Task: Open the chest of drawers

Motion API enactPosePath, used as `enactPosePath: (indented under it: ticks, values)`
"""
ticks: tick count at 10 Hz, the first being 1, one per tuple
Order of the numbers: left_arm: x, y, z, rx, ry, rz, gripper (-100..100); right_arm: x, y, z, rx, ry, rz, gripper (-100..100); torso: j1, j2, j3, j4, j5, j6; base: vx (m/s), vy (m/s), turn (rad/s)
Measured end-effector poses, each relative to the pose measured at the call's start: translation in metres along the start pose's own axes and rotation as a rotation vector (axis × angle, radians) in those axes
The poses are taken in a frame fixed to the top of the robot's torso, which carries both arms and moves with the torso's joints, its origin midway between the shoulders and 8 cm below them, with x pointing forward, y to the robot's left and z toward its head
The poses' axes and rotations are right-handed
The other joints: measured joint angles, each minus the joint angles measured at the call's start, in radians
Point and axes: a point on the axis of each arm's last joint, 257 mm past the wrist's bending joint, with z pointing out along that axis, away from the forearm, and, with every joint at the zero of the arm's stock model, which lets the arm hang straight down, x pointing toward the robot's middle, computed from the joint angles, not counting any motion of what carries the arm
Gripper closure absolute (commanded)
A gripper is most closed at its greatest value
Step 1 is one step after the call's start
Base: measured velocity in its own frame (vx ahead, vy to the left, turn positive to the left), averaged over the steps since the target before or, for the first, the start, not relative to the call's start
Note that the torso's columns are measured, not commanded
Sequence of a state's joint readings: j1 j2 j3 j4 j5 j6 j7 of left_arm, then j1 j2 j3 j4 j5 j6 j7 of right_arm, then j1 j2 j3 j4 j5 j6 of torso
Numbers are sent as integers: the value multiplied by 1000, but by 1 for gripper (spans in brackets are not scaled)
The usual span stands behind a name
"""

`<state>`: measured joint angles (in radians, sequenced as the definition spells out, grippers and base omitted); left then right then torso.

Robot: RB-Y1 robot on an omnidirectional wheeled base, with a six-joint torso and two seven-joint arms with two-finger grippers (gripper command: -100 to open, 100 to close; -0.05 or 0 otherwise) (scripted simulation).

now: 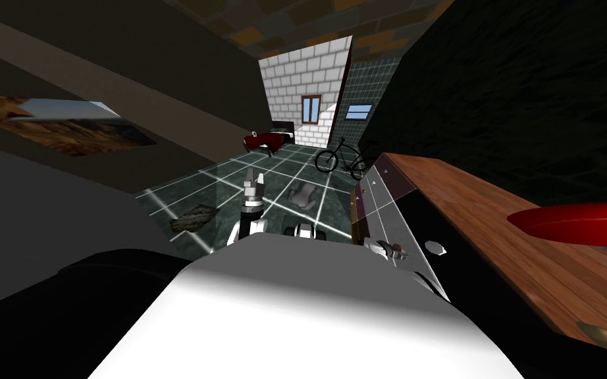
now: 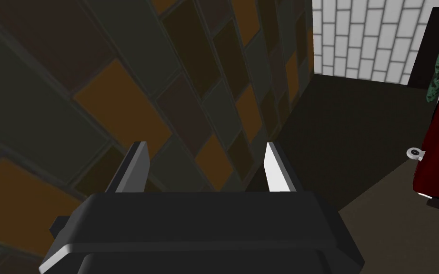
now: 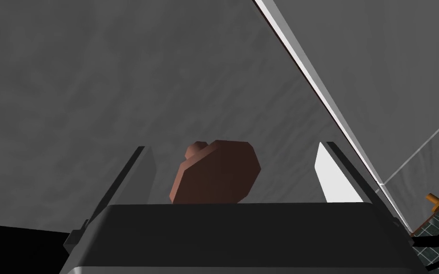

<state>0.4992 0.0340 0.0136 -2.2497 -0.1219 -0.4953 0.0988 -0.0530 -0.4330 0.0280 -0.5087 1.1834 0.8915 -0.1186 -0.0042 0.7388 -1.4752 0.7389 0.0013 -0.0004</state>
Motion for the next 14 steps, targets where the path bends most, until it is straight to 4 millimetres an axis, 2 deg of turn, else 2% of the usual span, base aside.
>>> enactPosePath:
  ticks: [2,3,6,7,9,10,12,14]
  values:
    - [0,0,0,0,0,0,0,4,-3,2,7,7,8,-100,0,-2,-2,-3,-2,5,6,1,8]
    - [0,0,0,0,0,0,0,3,-2,2,7,7,6,100,0,-1,-1,-2,-2,3,66,-32,-302]
    - [0,0,0,0,0,0,0,-3,14,-10,-43,-38,-37,100,-1,-2,-2,-3,-2,7,98,-4,-253]
    - [0,0,0,0,0,0,0,-5,19,-13,-54,-49,-46,100,-2,0,0,-2,-3,3,108,-14,-355]
    - [0,0,0,-1,0,0,0,-13,37,-26,-105,-97,-84,100,-2,-1,-1,-3,-3,7,132,-16,-322]
    - [0,0,0,0,0,0,0,-13,44,-31,-121,-110,-92,100,-1,1,0,-2,-2,3,29,-14,-35]
    - [0,0,0,0,0,0,0,-15,45,-35,-127,-115,-87,100,-1,1,2,1,-2,-2,24,-12,-130]
    - [0,0,0,0,0,0,0,-19,61,-50,-172,-157,-125,100,6,-5,-4,-3,1,3,134,-5,-324]
